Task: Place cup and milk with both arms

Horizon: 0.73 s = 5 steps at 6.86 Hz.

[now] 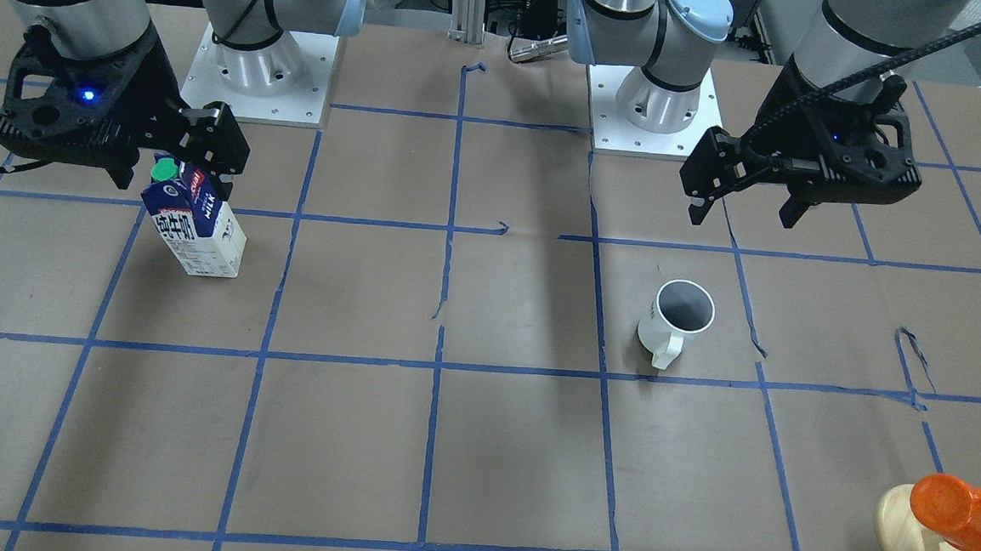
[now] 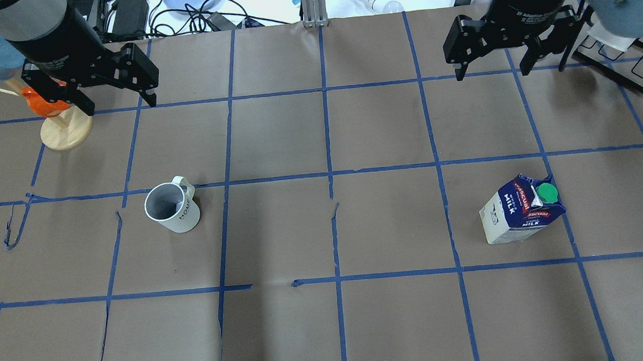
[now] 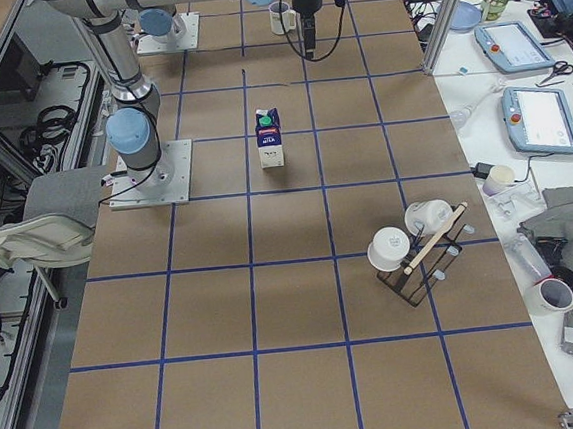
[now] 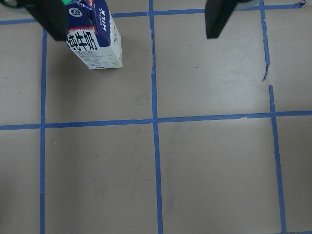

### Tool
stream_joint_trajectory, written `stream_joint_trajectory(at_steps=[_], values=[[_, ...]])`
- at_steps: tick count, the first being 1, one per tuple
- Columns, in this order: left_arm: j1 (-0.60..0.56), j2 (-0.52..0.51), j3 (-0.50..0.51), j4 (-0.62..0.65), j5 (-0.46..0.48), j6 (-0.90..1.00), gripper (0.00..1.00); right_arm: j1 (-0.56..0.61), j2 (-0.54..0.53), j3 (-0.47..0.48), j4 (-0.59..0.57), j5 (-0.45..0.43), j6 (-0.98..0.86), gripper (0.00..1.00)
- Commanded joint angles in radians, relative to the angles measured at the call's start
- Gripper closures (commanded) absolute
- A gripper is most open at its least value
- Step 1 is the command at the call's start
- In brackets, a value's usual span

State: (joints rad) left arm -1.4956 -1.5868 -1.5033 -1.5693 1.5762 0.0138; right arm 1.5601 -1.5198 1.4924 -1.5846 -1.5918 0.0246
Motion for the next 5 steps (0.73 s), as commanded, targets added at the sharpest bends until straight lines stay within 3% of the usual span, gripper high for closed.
stream_joint_trajectory(at_steps=[1,5], values=[[0.000,0.007,-0.002,0.000,0.002,0.002,0.00,0.000,0.000,0.000,0.000,0.000,0.000,0.00],[0.003,0.006,-0.032,0.003,0.008,0.002,0.00,0.000,0.001,-0.001,0.000,0.000,0.000,0.00]])
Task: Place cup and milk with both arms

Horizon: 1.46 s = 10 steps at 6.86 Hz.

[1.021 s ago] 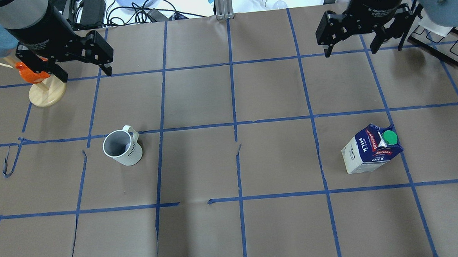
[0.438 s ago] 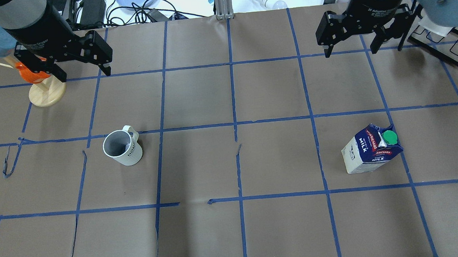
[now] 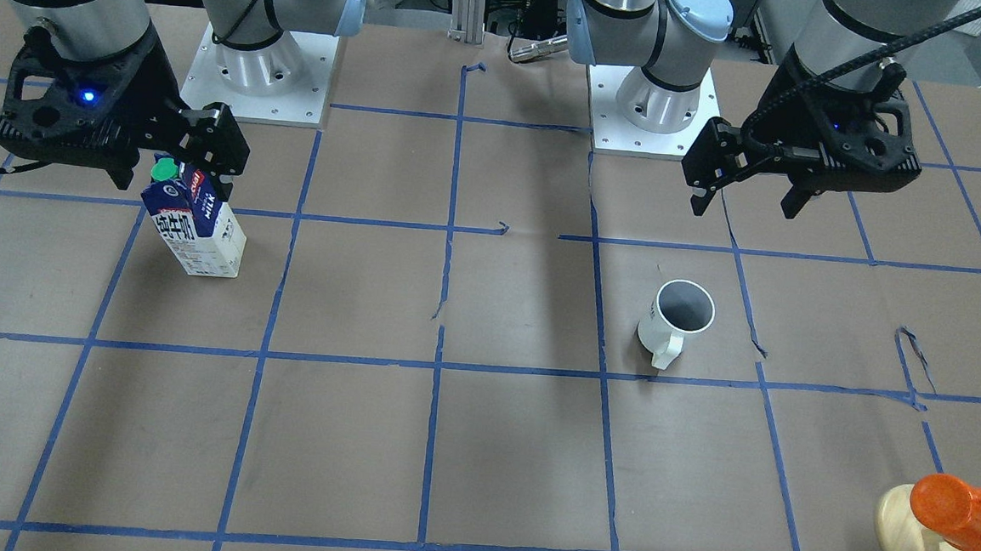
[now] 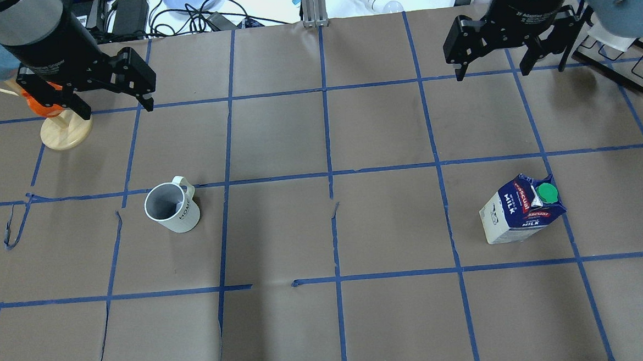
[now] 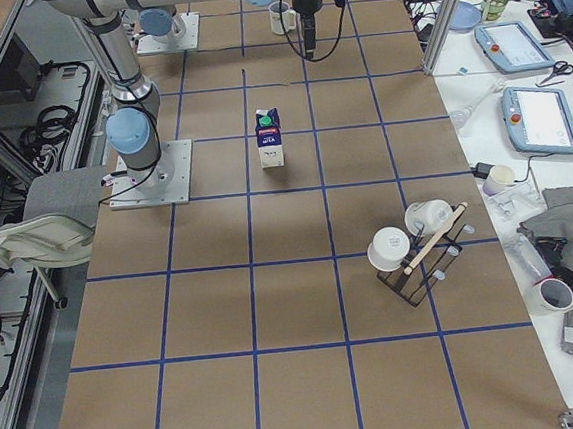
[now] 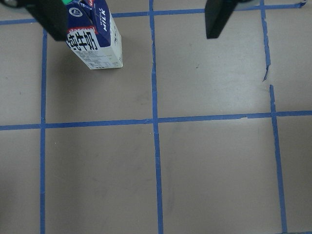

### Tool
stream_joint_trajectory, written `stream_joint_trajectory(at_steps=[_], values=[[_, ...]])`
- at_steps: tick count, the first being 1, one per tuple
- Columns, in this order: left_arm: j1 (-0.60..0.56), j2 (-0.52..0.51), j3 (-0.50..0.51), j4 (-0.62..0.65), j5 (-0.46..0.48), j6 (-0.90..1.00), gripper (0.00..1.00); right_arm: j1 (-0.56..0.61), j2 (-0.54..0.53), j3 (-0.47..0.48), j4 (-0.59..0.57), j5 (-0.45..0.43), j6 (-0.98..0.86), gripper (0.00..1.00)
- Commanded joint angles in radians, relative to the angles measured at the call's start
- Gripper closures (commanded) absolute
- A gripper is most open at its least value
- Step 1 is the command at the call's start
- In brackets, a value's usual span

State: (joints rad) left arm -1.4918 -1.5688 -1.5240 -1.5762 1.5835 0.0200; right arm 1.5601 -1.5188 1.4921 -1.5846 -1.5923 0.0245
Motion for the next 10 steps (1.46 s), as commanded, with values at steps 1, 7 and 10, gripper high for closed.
stream_joint_trajectory(at_steps=[1,7,10], values=[[0.001,-0.023,-0.008,0.012,-0.013,-0.008,0.00,0.000,0.000,0.000,0.000,0.000,0.000,0.00],[0.039,-0.003,-0.044,0.001,0.000,0.163,0.00,0.000,-0.001,0.000,0.000,0.000,0.000,0.00],[0.292,-0.025,-0.184,0.089,-0.029,0.400,0.00,0.000,0.000,0.000,0.001,0.000,0.000,0.00]])
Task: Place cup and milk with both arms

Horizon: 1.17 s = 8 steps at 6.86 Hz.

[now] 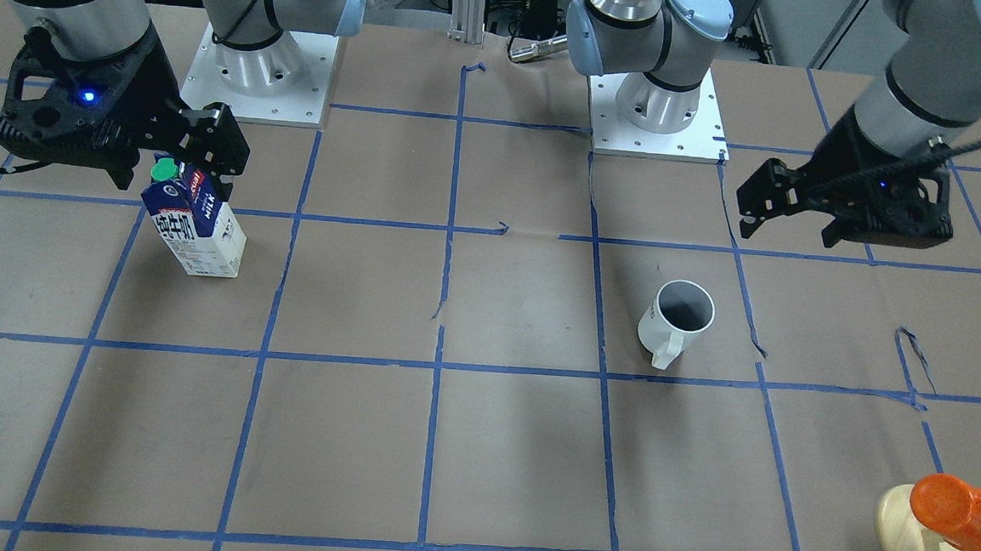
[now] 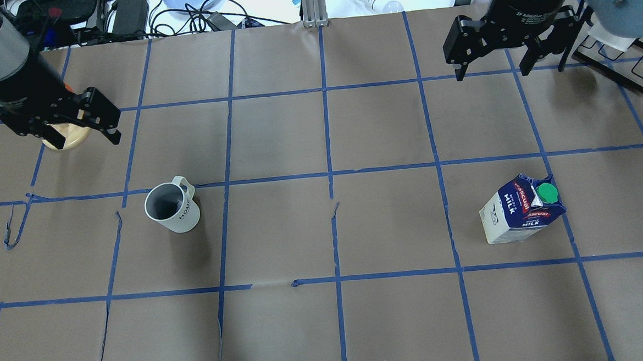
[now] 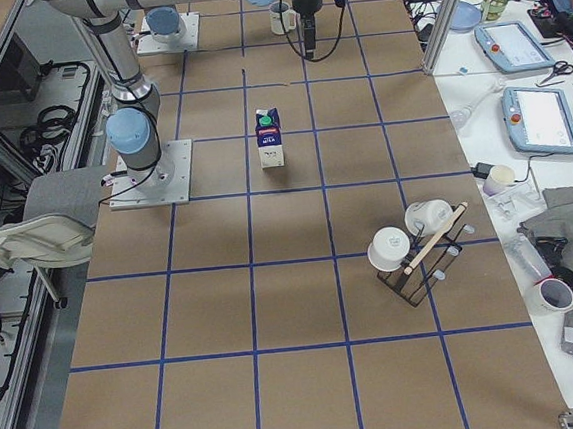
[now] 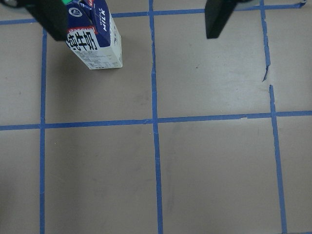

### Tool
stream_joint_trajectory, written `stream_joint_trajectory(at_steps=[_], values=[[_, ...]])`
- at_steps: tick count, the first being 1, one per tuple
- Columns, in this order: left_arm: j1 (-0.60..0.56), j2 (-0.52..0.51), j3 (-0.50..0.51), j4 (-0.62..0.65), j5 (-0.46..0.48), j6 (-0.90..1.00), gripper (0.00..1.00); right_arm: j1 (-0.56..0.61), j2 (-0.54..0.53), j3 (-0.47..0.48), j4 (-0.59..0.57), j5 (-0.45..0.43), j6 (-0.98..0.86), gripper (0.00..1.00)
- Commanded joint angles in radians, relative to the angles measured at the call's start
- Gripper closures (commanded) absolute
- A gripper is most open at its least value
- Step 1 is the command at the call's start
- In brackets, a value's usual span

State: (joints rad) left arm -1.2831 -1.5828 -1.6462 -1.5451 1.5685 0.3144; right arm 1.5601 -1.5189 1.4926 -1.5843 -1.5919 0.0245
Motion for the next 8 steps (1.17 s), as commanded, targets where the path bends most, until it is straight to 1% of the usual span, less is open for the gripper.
stream_joint_trajectory(at_steps=[1,3,4,6,7,8], values=[[0.090,-0.026,-0.139,0.145,-0.013,0.148,0.00,-0.002,0.000,0.000,0.001,0.000,0.000,0.00],[0.090,-0.064,-0.358,0.456,-0.018,0.143,0.00,-0.002,0.000,0.002,0.003,-0.002,0.000,0.00],[0.088,-0.084,-0.388,0.497,-0.019,0.143,0.00,-0.002,-0.001,0.002,0.006,-0.003,0.000,0.00],[0.070,-0.101,-0.391,0.488,-0.030,0.102,0.00,-0.002,-0.001,0.002,0.006,-0.003,0.000,0.00],[0.068,-0.126,-0.392,0.481,-0.098,0.097,0.00,-0.002,0.000,0.002,0.004,0.001,0.002,0.00],[0.068,-0.141,-0.391,0.482,-0.103,0.104,0.02,0.000,0.000,0.002,0.004,0.000,0.000,0.00]])
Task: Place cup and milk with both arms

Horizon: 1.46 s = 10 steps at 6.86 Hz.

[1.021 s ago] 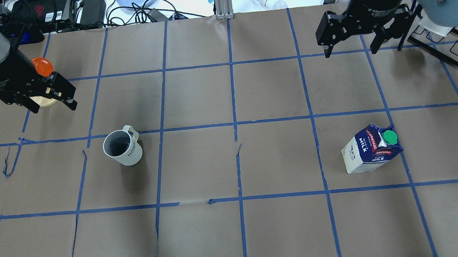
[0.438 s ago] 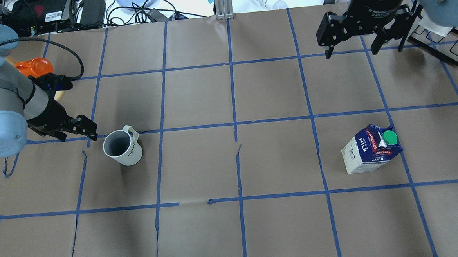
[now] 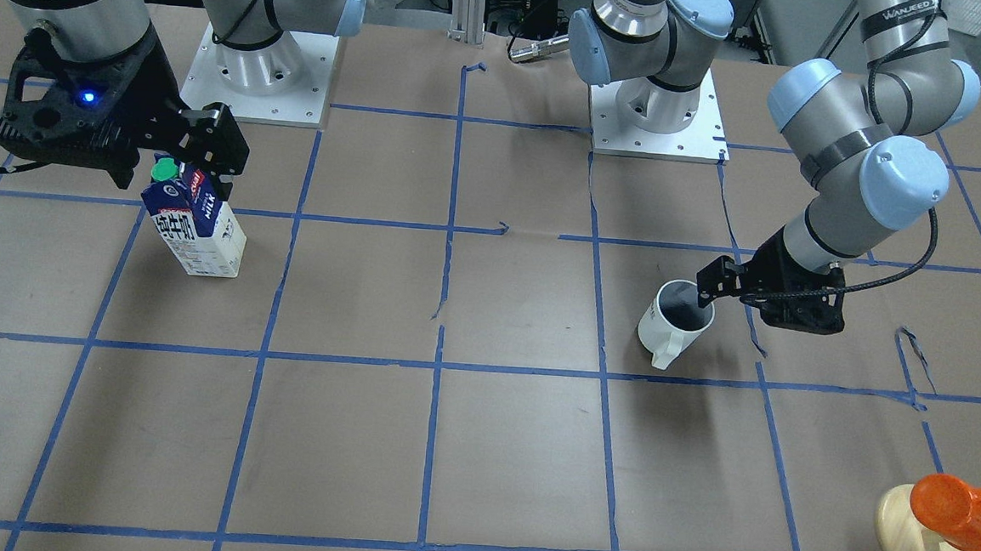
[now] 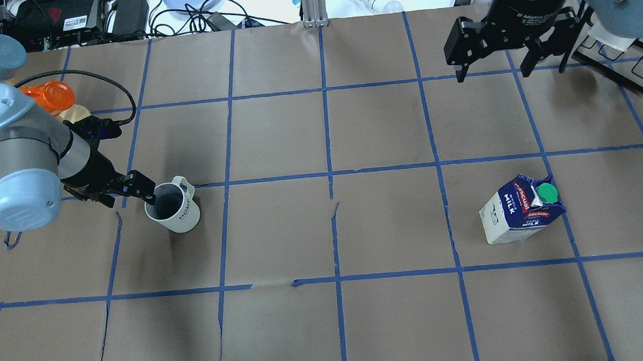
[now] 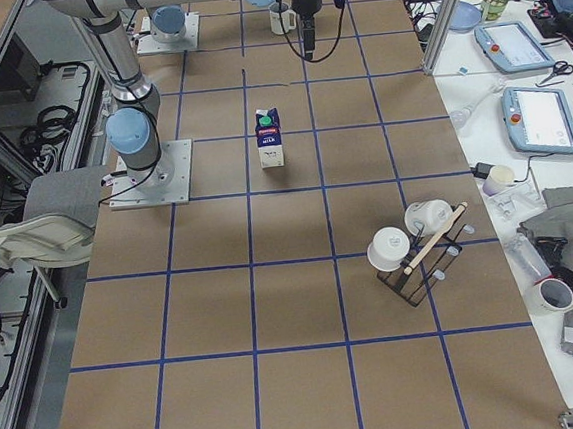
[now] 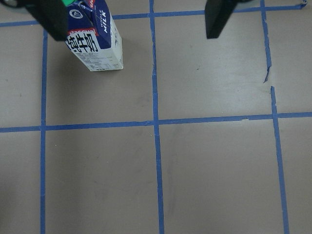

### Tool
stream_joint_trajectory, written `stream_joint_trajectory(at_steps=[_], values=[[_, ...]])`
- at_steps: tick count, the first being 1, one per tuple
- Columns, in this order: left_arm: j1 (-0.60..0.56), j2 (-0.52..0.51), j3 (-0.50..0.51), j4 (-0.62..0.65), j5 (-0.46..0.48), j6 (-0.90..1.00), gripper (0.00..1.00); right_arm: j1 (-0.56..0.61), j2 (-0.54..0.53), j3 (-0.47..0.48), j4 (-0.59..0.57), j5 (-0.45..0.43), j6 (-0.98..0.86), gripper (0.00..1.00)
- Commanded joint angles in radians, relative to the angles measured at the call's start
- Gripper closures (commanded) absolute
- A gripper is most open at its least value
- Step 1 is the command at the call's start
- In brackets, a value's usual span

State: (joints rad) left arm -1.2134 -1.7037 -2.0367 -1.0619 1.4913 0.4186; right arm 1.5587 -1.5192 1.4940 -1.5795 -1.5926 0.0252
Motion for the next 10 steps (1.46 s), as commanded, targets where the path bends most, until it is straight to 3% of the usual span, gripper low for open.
stream_joint_trajectory(at_steps=[1,2,3,4,5,6,10], values=[[-0.002,-0.034,0.000,0.000,-0.028,-0.001,0.17,0.000,0.001,0.000,0.001,-0.001,-0.001,0.00],[-0.002,-0.048,0.003,0.013,-0.028,-0.001,0.32,-0.002,0.001,0.000,0.003,-0.006,-0.001,0.00],[0.000,-0.057,0.004,0.017,-0.026,0.000,0.55,-0.002,0.001,0.000,0.003,-0.007,-0.001,0.00],[-0.001,-0.071,0.003,0.017,-0.026,-0.004,0.67,-0.002,0.001,0.000,0.003,-0.007,-0.002,0.00],[-0.002,-0.074,0.004,0.020,-0.028,-0.013,0.90,-0.002,0.001,0.000,0.003,-0.007,-0.001,0.00],[-0.020,-0.074,0.003,0.016,-0.026,-0.059,0.98,-0.002,0.001,0.000,0.003,-0.006,-0.001,0.00],[-0.208,-0.054,0.100,0.008,-0.051,-0.361,1.00,-0.002,0.001,0.000,0.006,-0.007,-0.002,0.00]])
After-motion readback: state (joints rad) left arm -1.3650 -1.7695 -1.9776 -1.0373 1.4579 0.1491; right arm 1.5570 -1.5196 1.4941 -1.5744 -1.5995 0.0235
